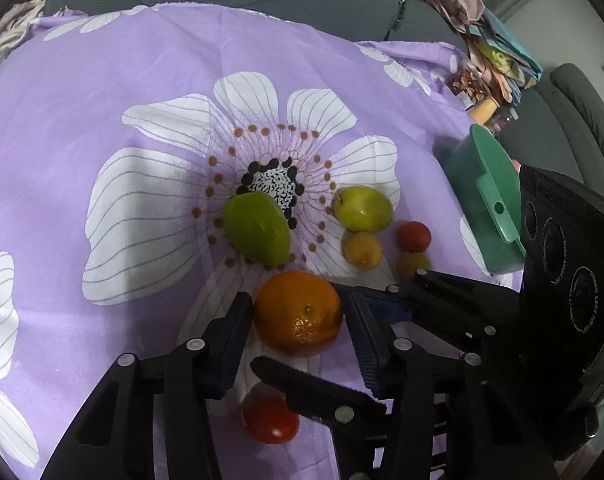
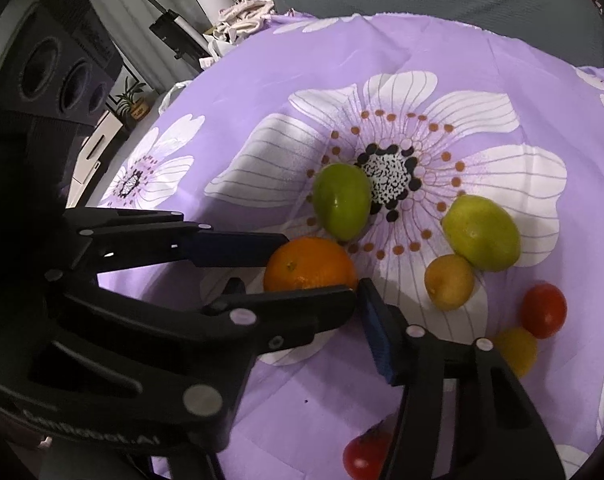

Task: Organize fruits
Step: 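Close the left gripper around the larger orange, then lift the larger orange with the left gripper and carry it over the bowl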

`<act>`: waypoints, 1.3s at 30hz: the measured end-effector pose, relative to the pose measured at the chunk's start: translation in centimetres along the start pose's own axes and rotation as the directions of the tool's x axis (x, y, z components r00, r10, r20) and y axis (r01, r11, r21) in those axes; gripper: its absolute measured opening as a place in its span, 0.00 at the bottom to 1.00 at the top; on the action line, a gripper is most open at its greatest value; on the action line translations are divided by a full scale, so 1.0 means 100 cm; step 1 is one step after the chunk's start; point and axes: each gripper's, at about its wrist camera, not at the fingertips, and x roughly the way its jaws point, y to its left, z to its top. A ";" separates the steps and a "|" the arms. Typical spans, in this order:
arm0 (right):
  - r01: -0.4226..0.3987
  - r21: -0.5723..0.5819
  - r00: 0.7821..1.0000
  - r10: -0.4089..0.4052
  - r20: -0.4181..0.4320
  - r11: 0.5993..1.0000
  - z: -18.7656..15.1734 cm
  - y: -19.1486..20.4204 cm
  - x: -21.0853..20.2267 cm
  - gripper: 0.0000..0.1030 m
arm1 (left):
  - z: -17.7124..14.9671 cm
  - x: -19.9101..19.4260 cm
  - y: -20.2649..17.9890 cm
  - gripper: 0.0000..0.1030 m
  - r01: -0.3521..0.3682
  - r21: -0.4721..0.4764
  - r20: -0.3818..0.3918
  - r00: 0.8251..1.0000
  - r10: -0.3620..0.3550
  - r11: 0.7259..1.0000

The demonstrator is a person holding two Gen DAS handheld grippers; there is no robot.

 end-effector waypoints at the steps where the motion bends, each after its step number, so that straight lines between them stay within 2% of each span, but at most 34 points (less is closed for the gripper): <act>1: 0.001 0.001 1.000 -0.001 -0.003 1.000 0.000 0.000 0.001 0.52 | 0.000 0.000 0.001 0.46 0.006 -0.003 -0.002 1.000 -0.006 1.000; 4: 0.020 -0.009 1.000 -0.020 -0.010 1.000 0.002 -0.001 0.001 0.45 | 0.001 0.000 0.003 0.46 0.012 -0.008 -0.003 1.000 -0.013 1.000; 12: 0.040 -0.015 0.999 -0.039 0.012 0.999 0.000 0.003 -0.003 0.45 | -0.002 -0.005 -0.004 0.45 0.016 0.000 0.009 1.000 -0.016 1.000; 21: 0.047 0.017 0.991 -0.049 0.122 0.999 -0.020 0.002 -0.046 0.45 | -0.006 -0.024 -0.046 0.45 0.001 0.086 0.053 0.999 -0.006 0.996; 39: 0.059 0.112 0.963 -0.086 0.255 0.992 -0.068 -0.014 -0.104 0.45 | -0.014 -0.021 -0.122 0.45 -0.035 0.242 0.046 0.999 0.024 0.970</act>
